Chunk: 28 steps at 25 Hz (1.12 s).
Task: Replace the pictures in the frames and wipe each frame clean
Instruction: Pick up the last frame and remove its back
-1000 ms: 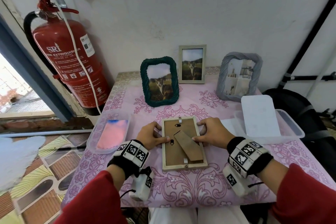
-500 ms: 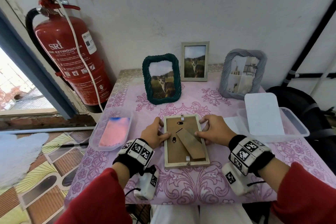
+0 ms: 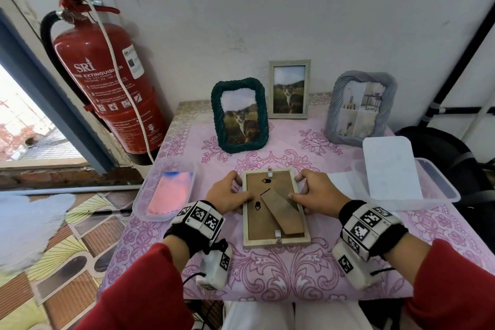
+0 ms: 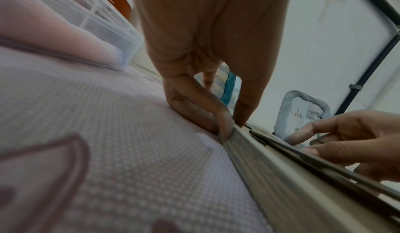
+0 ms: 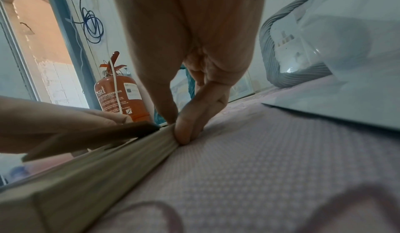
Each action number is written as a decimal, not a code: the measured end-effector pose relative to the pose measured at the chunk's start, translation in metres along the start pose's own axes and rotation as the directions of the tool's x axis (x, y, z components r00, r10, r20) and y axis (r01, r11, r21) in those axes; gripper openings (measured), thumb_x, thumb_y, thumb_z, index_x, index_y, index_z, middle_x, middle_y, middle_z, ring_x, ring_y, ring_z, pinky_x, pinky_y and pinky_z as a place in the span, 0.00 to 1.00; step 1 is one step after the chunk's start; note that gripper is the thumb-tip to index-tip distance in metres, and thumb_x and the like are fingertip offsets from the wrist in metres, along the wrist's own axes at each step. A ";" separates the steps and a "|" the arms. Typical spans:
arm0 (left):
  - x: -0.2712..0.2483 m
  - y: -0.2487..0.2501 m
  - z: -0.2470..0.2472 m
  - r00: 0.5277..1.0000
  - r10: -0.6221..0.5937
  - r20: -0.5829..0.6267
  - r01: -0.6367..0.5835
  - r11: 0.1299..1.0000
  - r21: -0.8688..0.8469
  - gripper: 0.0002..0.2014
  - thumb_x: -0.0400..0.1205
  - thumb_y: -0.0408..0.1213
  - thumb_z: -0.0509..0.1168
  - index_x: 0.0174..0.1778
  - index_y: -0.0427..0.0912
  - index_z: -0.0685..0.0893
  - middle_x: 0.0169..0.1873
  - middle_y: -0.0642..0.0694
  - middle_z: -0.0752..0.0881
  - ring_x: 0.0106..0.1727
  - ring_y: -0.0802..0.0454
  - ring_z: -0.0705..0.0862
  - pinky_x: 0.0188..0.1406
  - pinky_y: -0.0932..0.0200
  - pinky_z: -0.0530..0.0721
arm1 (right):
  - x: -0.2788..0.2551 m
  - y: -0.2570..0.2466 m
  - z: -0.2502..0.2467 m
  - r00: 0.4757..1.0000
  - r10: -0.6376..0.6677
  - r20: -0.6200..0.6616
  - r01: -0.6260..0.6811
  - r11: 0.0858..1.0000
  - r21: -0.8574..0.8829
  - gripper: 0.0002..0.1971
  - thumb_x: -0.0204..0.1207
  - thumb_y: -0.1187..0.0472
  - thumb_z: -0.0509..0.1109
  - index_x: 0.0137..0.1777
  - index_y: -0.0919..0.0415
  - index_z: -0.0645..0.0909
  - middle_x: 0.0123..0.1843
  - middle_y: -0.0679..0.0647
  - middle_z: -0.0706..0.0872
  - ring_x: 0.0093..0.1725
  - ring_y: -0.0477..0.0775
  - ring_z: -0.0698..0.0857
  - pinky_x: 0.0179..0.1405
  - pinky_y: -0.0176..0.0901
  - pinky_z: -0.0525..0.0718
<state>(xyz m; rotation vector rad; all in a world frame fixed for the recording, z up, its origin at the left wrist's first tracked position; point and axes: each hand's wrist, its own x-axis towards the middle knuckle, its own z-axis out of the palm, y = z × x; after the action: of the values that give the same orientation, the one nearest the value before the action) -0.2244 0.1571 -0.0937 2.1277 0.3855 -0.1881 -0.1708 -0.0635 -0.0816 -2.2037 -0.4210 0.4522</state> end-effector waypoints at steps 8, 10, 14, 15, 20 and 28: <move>0.001 0.000 0.000 0.999 -0.040 0.012 0.041 0.988 -0.146 0.13 0.75 0.30 0.69 0.38 0.45 0.69 0.30 0.39 0.84 0.22 0.48 0.85 0.21 0.59 0.85 | 0.002 0.002 0.001 0.998 0.047 -0.029 -0.044 0.995 0.089 0.16 0.73 0.70 0.72 0.58 0.68 0.73 0.29 0.57 0.79 0.13 0.39 0.78 0.15 0.34 0.79; 0.001 0.001 0.000 0.999 -0.050 0.021 0.053 0.983 -0.177 0.13 0.76 0.27 0.67 0.38 0.45 0.69 0.30 0.38 0.83 0.22 0.47 0.84 0.23 0.57 0.87 | 0.002 0.002 0.001 0.998 0.049 -0.034 -0.045 0.994 0.099 0.15 0.73 0.70 0.72 0.58 0.69 0.73 0.28 0.57 0.80 0.13 0.39 0.78 0.15 0.35 0.80; 0.000 0.002 -0.001 0.997 -0.055 0.045 0.064 0.974 -0.217 0.13 0.78 0.25 0.65 0.37 0.44 0.68 0.30 0.37 0.82 0.21 0.49 0.84 0.21 0.59 0.87 | 0.001 0.002 0.001 0.998 0.051 -0.039 -0.046 0.993 0.109 0.15 0.74 0.71 0.71 0.57 0.68 0.73 0.27 0.57 0.80 0.13 0.42 0.78 0.16 0.36 0.82; 0.000 0.002 -0.002 0.997 -0.056 0.052 0.066 0.973 -0.223 0.14 0.78 0.24 0.65 0.38 0.44 0.68 0.30 0.37 0.82 0.21 0.49 0.84 0.21 0.59 0.87 | 0.001 0.003 0.001 0.998 0.051 -0.042 -0.046 0.993 0.112 0.14 0.74 0.71 0.71 0.57 0.68 0.73 0.27 0.57 0.79 0.13 0.42 0.78 0.16 0.36 0.82; -0.004 0.004 -0.002 0.996 -0.052 0.069 0.070 0.957 -0.282 0.15 0.78 0.21 0.65 0.37 0.42 0.67 0.29 0.36 0.81 0.17 0.52 0.83 0.18 0.60 0.85 | 0.002 0.004 0.002 0.997 0.028 -0.071 -0.021 0.994 0.108 0.14 0.73 0.72 0.71 0.56 0.70 0.73 0.27 0.56 0.78 0.20 0.52 0.80 0.22 0.46 0.85; -0.010 0.008 -0.002 0.997 -0.064 0.051 0.076 0.951 -0.300 0.13 0.79 0.23 0.65 0.39 0.41 0.68 0.30 0.37 0.81 0.18 0.54 0.83 0.18 0.61 0.85 | 0.003 0.007 0.002 0.996 0.054 -0.065 -0.043 0.985 0.165 0.11 0.75 0.71 0.70 0.54 0.65 0.72 0.26 0.57 0.79 0.13 0.45 0.79 0.15 0.36 0.81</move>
<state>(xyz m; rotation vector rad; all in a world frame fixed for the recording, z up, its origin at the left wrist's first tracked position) -0.2313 0.1527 -0.0838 1.8075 0.4372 -0.1998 -0.1683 -0.0653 -0.0887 -2.0676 -0.2838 0.4204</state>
